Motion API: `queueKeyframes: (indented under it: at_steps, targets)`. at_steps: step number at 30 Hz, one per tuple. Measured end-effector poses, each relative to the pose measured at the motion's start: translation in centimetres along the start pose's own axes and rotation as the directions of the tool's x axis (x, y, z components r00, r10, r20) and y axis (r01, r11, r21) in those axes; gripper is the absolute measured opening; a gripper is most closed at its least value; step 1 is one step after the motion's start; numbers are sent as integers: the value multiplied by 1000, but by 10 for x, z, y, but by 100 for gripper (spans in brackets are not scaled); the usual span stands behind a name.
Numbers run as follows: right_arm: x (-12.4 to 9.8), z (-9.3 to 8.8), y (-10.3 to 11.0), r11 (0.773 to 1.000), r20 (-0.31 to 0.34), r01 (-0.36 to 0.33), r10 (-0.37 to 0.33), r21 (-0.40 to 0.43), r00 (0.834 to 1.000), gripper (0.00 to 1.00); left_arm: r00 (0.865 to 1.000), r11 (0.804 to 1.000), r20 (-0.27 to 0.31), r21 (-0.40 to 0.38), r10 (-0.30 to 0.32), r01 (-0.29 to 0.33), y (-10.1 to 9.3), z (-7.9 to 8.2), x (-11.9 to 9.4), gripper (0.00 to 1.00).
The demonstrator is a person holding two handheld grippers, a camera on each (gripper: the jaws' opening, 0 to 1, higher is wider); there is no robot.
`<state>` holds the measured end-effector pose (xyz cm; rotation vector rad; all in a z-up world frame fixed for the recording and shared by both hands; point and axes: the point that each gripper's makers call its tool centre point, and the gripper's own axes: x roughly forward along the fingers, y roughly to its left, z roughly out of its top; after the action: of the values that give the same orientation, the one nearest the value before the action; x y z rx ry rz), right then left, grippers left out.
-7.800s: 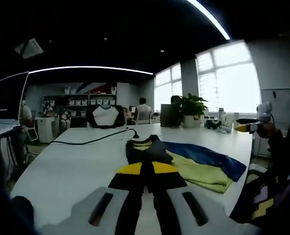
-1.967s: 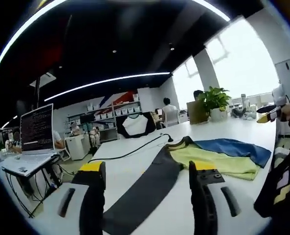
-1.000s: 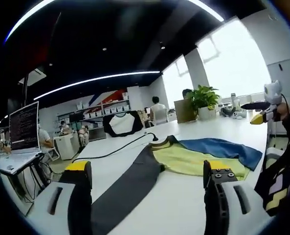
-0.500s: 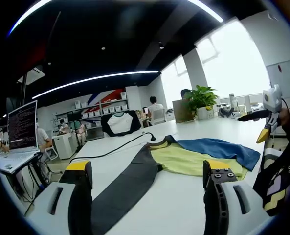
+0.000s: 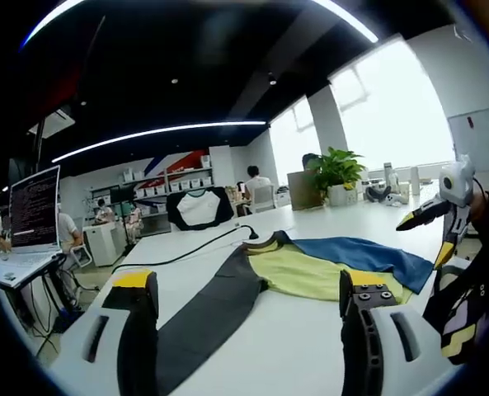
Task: Fold the garment on the visible template until the final outline fits inside the template.
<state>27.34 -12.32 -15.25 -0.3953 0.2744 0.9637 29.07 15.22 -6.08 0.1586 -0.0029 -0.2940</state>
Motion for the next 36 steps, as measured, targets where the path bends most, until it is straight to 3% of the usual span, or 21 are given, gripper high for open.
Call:
queueKeyframes:
  at_steps: [5, 11, 20, 26, 36]
  targets:
    - [7, -13, 13, 997, -62, -63, 66, 43, 996, 77, 1000, 1000, -22, -6, 8, -9, 1, -5, 2, 95]
    - [10, -19, 22, 991, -86, -112, 118, 68, 989, 59, 1000, 1000, -24, -9, 5, -5, 1, -6, 3, 94]
    - [16, -34, 18, 992, -134, -95, 106, 81, 985, 52, 1000, 1000, -27, -17, 2, -2, 1, -7, 3, 92]
    - [14, -27, 20, 991, -126, -86, 98, 99, 987, 47, 1000, 1000, -25, -26, 5, -6, 2, -7, 2, 91]
    - [9, -26, 10, 985, -94, -67, 83, 158, 992, 26, 1000, 1000, -5, -25, 15, -15, 3, -1, -2, 87]
